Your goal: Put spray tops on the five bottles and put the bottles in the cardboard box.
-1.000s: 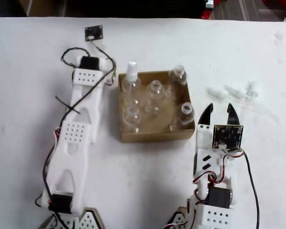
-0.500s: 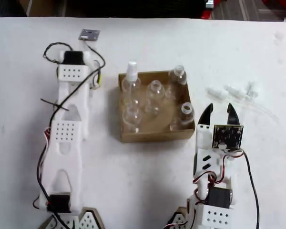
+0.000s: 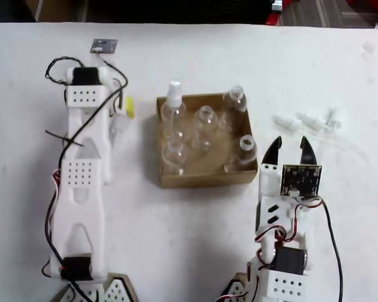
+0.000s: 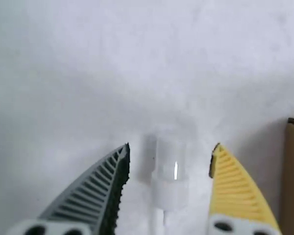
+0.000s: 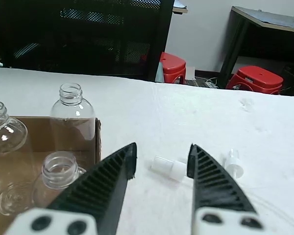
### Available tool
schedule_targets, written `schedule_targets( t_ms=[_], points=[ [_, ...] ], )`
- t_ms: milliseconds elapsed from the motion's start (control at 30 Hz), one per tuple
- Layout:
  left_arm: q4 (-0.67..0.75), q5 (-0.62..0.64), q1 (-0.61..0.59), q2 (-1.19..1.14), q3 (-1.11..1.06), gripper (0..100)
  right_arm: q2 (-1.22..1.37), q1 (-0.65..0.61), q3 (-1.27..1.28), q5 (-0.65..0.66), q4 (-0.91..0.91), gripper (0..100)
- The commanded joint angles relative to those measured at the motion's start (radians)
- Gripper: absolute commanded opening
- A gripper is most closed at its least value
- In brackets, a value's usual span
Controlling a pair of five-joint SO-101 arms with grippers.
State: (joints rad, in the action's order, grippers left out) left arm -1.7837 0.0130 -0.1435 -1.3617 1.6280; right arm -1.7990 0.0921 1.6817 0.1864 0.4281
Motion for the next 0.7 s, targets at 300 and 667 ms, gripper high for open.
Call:
schedule_targets(
  t_ms=[300, 667],
  points=[
    [0.101, -0.023, -0.002, 0.031, -0.052, 13, -0.001, -0.002, 0.009, -0.002, -0.016, 14.9],
    [0.003, -0.021, 0.008, 0.031, 0.038, 3, -0.001, -0.002, 0.009, -0.002, -0.016, 14.9]
  ],
)
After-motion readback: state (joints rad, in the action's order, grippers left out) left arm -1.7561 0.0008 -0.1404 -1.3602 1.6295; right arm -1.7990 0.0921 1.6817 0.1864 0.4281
